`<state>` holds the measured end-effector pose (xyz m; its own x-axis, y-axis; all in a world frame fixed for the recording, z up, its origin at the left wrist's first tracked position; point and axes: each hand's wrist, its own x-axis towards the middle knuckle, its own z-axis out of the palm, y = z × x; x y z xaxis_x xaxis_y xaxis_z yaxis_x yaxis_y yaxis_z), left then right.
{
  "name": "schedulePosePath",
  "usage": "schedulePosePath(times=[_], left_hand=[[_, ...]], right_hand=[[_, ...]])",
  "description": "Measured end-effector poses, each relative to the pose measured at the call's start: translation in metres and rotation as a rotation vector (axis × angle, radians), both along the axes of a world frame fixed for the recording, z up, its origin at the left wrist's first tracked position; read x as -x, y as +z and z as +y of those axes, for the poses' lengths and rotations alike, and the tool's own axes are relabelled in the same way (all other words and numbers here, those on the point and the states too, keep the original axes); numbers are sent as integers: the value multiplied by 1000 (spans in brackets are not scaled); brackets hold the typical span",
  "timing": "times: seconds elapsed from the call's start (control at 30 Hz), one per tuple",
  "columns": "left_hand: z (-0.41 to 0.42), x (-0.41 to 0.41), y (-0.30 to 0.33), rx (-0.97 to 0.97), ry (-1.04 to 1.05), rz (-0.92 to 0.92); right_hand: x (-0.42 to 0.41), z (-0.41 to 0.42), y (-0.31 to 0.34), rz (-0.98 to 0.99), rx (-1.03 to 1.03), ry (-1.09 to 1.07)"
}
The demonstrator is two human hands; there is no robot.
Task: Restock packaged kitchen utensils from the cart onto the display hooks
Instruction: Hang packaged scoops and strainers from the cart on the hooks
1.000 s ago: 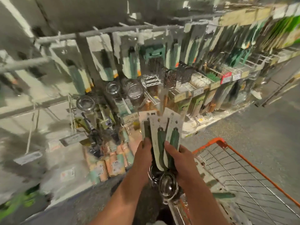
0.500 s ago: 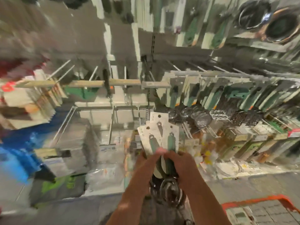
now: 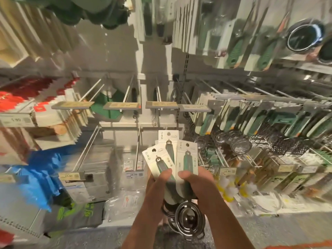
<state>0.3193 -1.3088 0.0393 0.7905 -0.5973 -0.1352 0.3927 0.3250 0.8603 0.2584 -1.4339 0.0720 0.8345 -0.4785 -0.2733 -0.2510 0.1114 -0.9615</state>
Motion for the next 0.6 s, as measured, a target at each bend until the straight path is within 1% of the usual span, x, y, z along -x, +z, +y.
schedulePosePath(times=[0.1, 0.23, 0.3, 0.47, 0.53, 0.6], left_hand=[[-8, -4, 5, 17, -31, -12], [-28, -1, 11, -36, -61, -19], [-37, 2, 12, -55, -82, -35], [-55, 6, 26, 11, -44, -174], [-57, 6, 27, -14, -23, -207], [-60, 7, 29, -57, -2, -185]], right_hand=[[-1, -16, 11, -8, -25, 6], [-1, -45, 22, 19, 54, 41], [1, -58, 24, 3, 23, 29], [9, -81, 19, -21, -67, -56], [8, -88, 19, -64, -102, -30], [6, -93, 20, -95, -118, -15]])
